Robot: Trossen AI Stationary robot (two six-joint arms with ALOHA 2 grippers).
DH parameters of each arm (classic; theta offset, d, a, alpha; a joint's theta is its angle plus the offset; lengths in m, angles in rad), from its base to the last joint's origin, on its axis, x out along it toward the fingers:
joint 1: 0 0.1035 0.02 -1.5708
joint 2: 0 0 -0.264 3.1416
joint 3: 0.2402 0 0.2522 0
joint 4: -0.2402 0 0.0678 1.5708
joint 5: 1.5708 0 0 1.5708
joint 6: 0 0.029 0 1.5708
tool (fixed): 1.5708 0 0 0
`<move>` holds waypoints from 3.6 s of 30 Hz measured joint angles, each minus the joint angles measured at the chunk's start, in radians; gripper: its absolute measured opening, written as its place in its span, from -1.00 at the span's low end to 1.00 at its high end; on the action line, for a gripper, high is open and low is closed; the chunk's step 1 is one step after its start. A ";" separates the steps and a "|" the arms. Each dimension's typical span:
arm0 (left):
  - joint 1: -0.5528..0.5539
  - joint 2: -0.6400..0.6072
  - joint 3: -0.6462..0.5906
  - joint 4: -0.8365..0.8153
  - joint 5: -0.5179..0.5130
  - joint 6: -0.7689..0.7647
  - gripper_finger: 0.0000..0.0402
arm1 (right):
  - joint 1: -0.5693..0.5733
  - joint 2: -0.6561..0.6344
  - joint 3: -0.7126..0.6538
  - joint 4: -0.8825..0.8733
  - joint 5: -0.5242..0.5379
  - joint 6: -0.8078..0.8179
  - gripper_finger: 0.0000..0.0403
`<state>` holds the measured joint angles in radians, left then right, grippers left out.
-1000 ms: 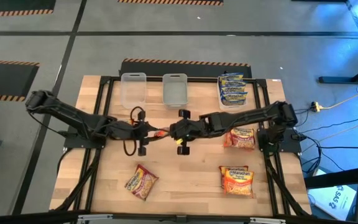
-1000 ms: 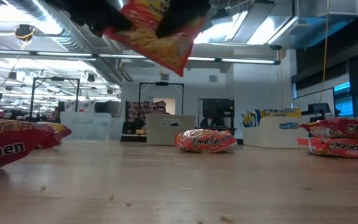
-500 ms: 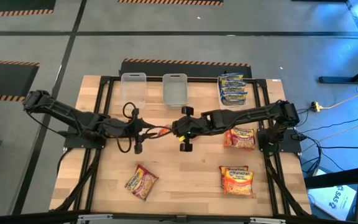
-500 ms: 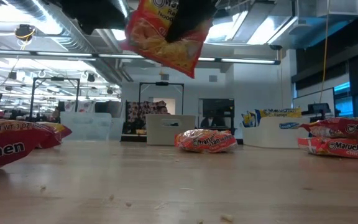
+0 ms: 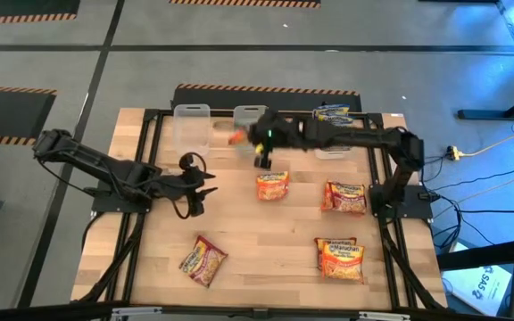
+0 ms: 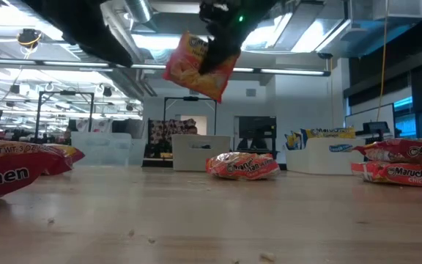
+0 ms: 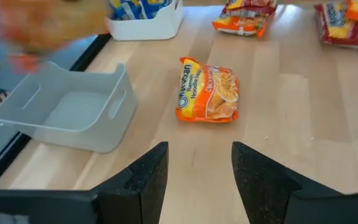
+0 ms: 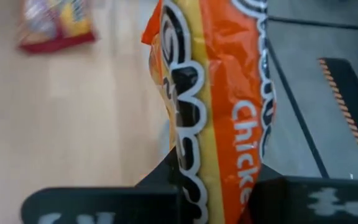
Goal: Sort Maruchan noodles
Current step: Put the orange noodle pack into the gray bin
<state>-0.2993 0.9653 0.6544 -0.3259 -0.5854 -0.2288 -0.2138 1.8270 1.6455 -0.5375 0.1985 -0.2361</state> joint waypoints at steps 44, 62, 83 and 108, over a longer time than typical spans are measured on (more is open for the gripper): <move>0.005 0.076 0.000 0.029 -0.010 0.019 -0.15 | -0.354 0.272 0.104 0.156 -0.246 -0.222 -0.84; 0.004 0.076 0.000 0.035 -0.034 0.029 -0.15 | -0.356 0.397 0.341 -0.115 -0.217 -0.215 -0.84; 0.005 0.076 0.000 0.056 -0.034 0.038 -0.15 | -0.369 0.468 0.322 -0.119 -0.208 -0.216 -0.84; 0.004 0.076 0.000 0.074 -0.026 0.055 -0.15 | -0.356 0.478 0.328 -0.158 -0.181 -0.212 -0.09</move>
<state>-0.2949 1.0416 0.6548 -0.2523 -0.6117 -0.1734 -0.5701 2.3053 1.9731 -0.6957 0.0179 -0.4479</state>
